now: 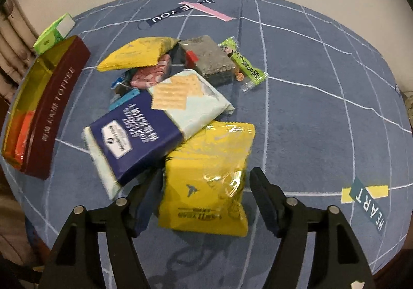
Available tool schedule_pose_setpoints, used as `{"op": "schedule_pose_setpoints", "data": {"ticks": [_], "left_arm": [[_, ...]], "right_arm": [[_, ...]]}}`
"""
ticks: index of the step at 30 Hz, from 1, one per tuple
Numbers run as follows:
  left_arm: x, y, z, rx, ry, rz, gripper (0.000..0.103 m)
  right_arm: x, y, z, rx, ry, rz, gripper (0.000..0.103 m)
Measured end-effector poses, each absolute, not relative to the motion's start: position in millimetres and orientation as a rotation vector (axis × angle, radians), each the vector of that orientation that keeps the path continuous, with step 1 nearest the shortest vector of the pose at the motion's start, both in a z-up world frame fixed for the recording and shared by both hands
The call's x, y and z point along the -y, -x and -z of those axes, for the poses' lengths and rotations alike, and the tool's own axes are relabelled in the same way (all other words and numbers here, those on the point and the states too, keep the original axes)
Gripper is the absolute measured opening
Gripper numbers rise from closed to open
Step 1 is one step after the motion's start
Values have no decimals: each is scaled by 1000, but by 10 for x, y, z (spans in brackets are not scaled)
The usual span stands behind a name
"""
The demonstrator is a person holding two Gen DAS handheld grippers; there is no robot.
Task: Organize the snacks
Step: 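Grasp the yellow snack bag with the right gripper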
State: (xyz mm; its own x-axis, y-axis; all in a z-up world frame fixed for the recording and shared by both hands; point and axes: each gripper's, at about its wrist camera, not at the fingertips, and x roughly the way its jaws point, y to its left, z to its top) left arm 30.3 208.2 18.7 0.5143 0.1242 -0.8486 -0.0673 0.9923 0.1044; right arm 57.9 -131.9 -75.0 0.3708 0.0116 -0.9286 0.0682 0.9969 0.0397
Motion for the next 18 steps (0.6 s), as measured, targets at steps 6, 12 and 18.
{"op": "schedule_pose_setpoints", "data": {"ticks": [6,12,18], "left_arm": [[-1611,-355,-132,-1055,-102,-18,63],[-1083,-415,-122,-1057,-141,90,63],[-463,-434,-75,-1063,-203,212,63]], "right_arm": [[1453,-554,812,-1180,-125,22,58],[1674,-486,829,-1161,-90,34,56],[2067,-395,856,-1132,-59,79,56]]}}
